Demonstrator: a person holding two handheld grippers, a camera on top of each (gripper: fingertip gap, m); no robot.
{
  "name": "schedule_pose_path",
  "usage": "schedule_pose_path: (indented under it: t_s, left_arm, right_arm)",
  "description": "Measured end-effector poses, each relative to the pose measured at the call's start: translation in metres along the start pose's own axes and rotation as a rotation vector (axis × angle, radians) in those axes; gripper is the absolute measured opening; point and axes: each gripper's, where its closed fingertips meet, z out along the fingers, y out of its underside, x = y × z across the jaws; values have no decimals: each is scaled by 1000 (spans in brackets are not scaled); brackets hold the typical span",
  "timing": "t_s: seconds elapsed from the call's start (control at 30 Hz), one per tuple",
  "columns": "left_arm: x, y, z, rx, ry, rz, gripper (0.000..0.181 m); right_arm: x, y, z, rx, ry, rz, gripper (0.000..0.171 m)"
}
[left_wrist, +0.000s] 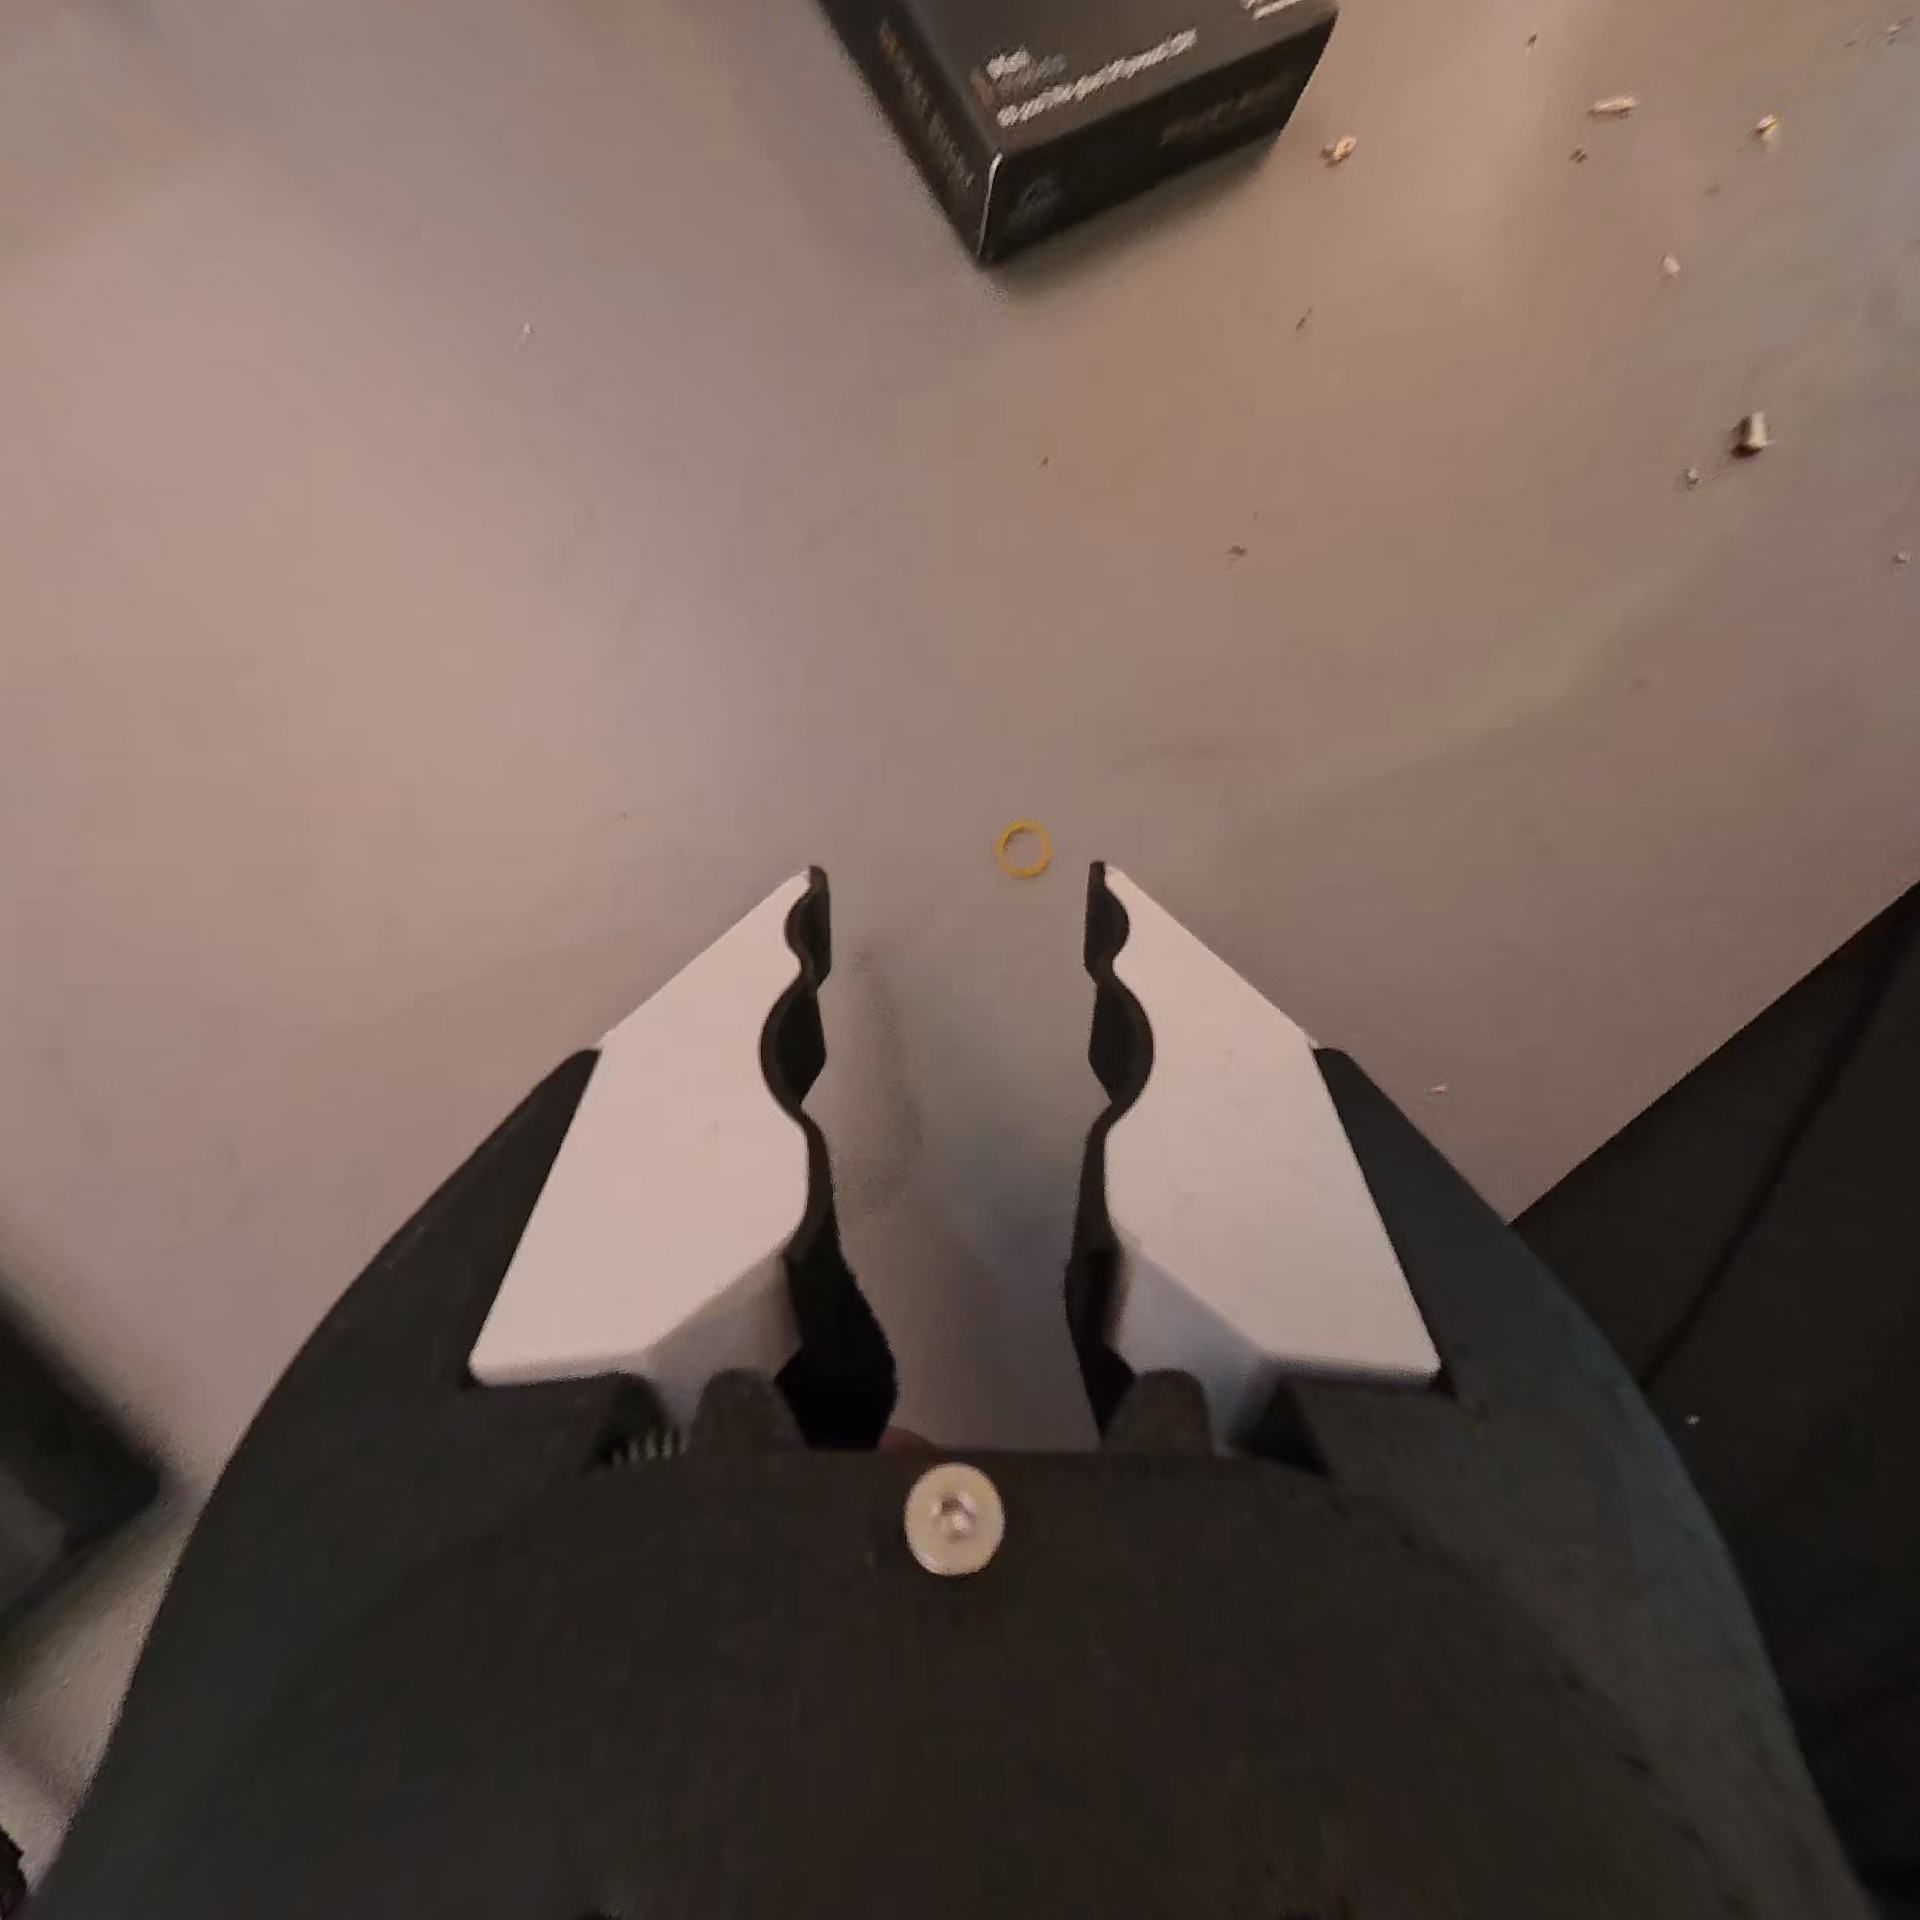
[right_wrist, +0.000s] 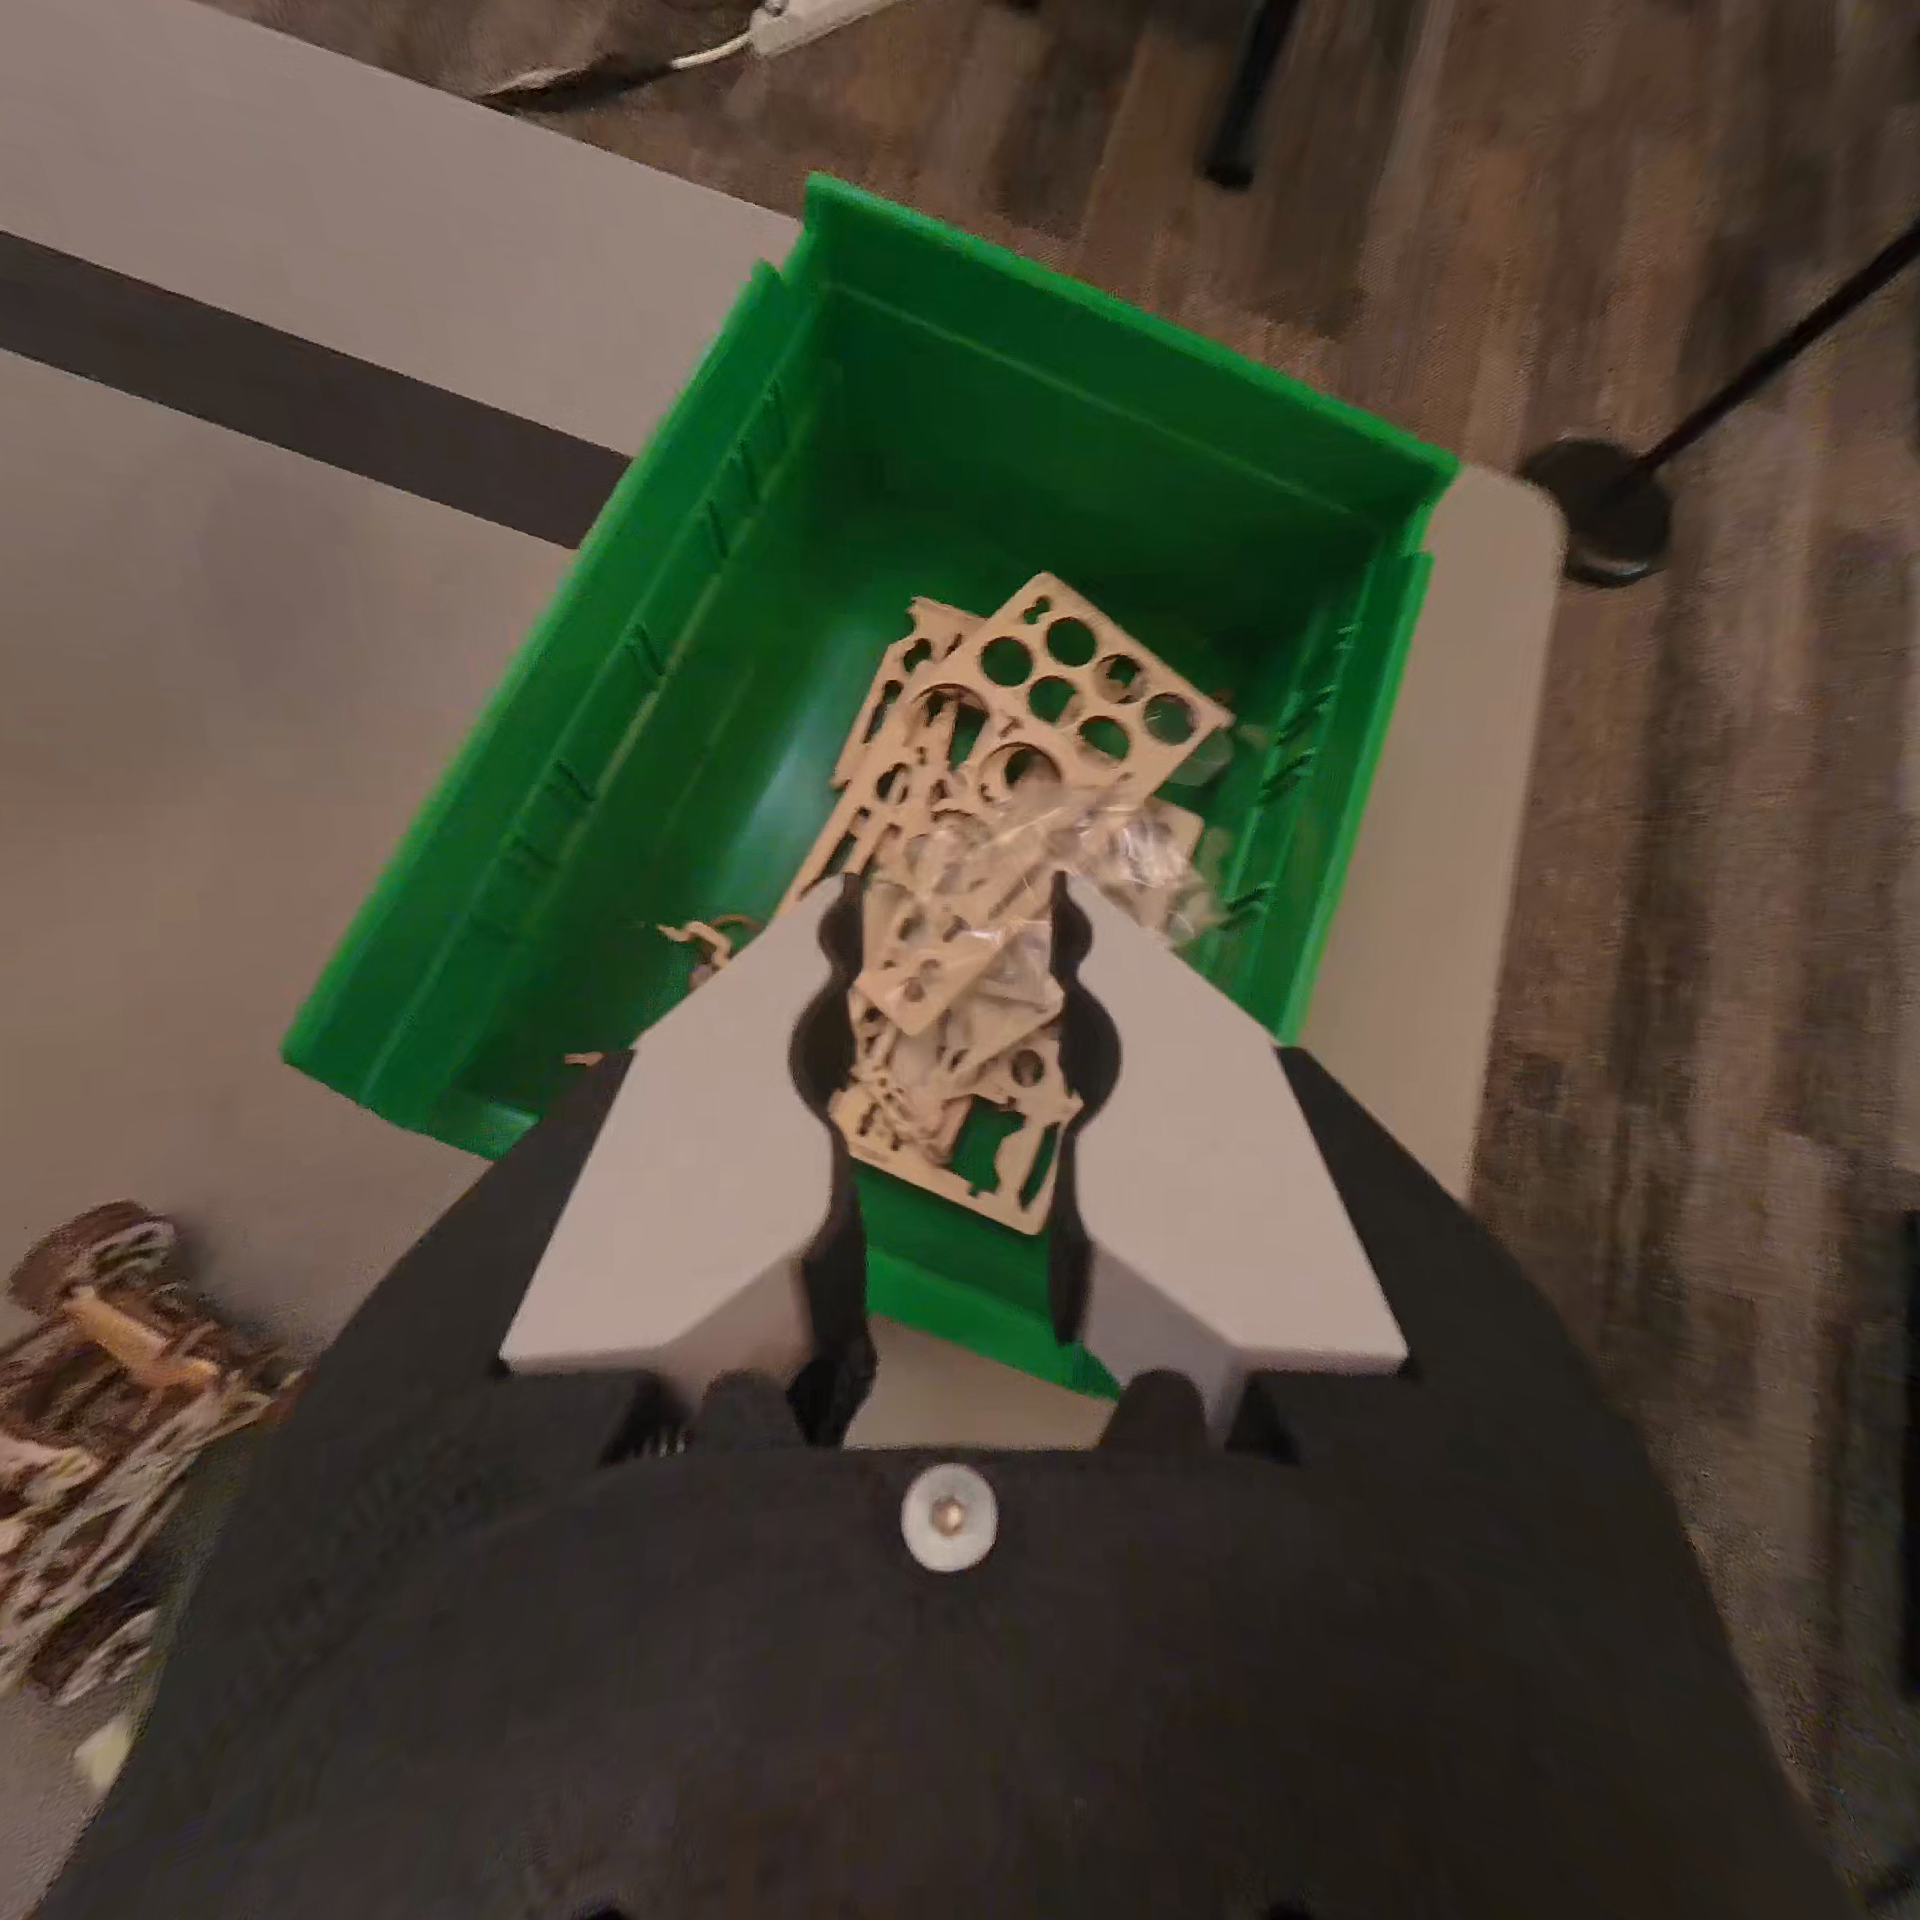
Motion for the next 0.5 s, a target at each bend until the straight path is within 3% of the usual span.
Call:
schedule_pose_path:
  t_s: [0.13, 0.23, 0.37, 0.5]
  left_arm:
    - [-8, 10, 3, -3, -2, -23, 50]
    - [-10, 13, 8, -14, -4, -15, 51]
    - [-11, 14, 14, -19, -23, 5, 51]
    - [10, -13, 13, 3, -35, 114, 52]
  right_arm:
    - [-12, -10, -37, 59, 88, -129, 41]
    - [-61, -4, -69, 92, 1, -211, 37]
    - [-152, 55, -90, -19, -254, -300, 37]
    - [-189, 115, -90, -75, -376, -255, 37]
